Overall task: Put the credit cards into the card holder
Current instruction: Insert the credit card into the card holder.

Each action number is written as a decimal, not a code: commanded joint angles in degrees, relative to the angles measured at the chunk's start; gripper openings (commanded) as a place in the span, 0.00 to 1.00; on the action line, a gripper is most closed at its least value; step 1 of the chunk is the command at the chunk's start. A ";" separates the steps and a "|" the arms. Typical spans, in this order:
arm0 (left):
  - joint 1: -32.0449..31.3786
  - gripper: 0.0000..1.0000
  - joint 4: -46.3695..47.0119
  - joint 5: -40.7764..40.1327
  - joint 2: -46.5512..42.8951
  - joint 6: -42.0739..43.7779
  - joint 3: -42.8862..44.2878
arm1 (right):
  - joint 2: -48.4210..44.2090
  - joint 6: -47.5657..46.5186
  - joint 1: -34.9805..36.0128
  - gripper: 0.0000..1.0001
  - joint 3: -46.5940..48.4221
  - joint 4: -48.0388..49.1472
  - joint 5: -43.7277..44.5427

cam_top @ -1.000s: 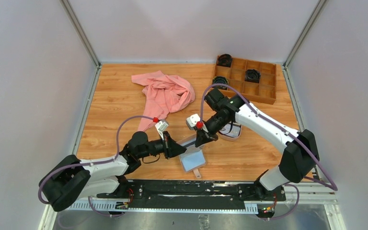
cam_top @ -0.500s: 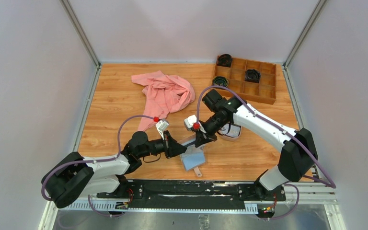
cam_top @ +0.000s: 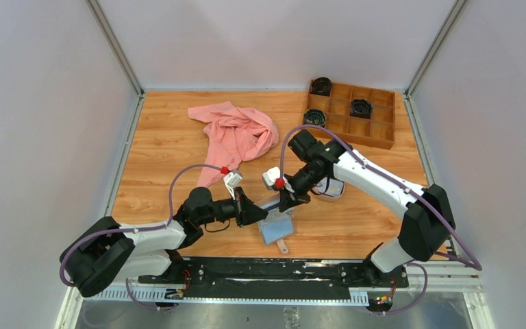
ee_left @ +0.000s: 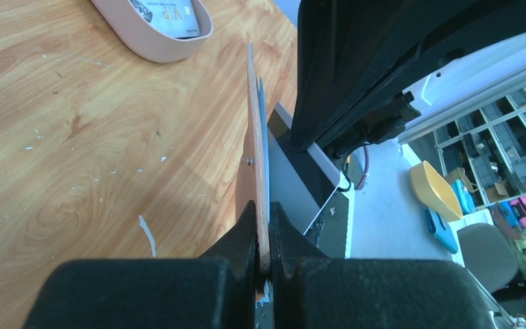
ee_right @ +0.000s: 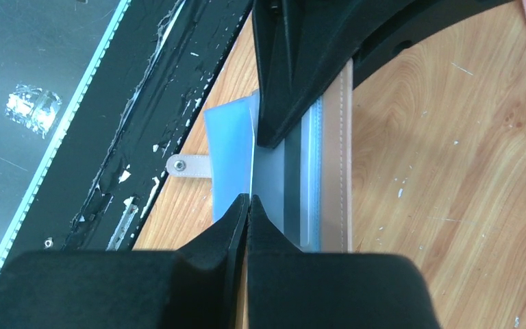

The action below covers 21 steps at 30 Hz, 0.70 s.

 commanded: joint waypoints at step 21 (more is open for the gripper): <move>0.29 0.00 0.34 3.80 1.68 -2.22 3.40 | 0.40 1.15 8.36 0.00 -0.93 1.64 16.81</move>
